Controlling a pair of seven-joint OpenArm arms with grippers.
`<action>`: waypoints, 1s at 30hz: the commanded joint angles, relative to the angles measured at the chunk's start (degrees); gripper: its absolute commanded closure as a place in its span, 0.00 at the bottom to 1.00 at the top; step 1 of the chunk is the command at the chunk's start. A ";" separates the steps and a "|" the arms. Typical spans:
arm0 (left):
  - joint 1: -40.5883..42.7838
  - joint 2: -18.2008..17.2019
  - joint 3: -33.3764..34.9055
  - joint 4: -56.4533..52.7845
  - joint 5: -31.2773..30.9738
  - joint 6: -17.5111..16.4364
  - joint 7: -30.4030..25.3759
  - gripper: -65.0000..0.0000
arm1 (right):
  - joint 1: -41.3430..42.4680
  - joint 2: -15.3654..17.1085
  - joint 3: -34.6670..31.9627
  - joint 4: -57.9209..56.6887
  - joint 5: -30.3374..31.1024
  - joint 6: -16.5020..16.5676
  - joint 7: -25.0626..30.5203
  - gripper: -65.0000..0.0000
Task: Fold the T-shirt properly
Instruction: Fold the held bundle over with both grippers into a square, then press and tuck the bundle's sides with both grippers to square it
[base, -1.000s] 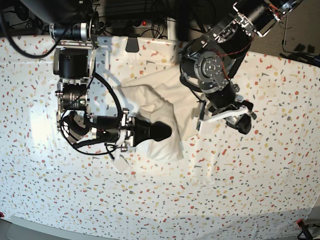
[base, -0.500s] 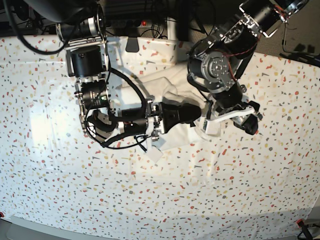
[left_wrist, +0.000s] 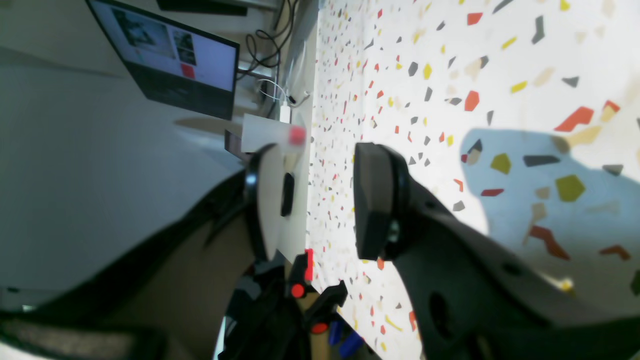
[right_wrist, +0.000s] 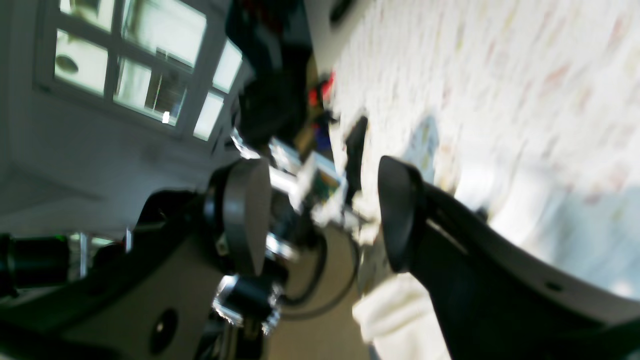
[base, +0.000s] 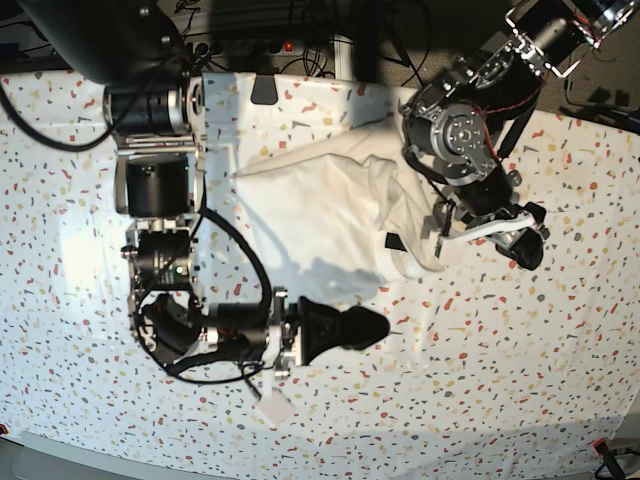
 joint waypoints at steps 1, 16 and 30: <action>-1.09 -0.09 -0.17 1.09 1.88 0.70 -0.17 0.64 | 2.32 0.15 1.75 0.94 1.91 0.25 0.68 0.47; 1.05 0.96 2.62 35.71 -24.57 3.04 -12.85 0.64 | 2.54 -0.02 10.71 0.81 -46.51 0.25 28.52 0.47; 11.87 1.05 2.64 36.61 -65.72 -19.71 -27.91 0.64 | 2.49 -0.17 -4.22 -1.22 -66.82 0.25 42.64 0.47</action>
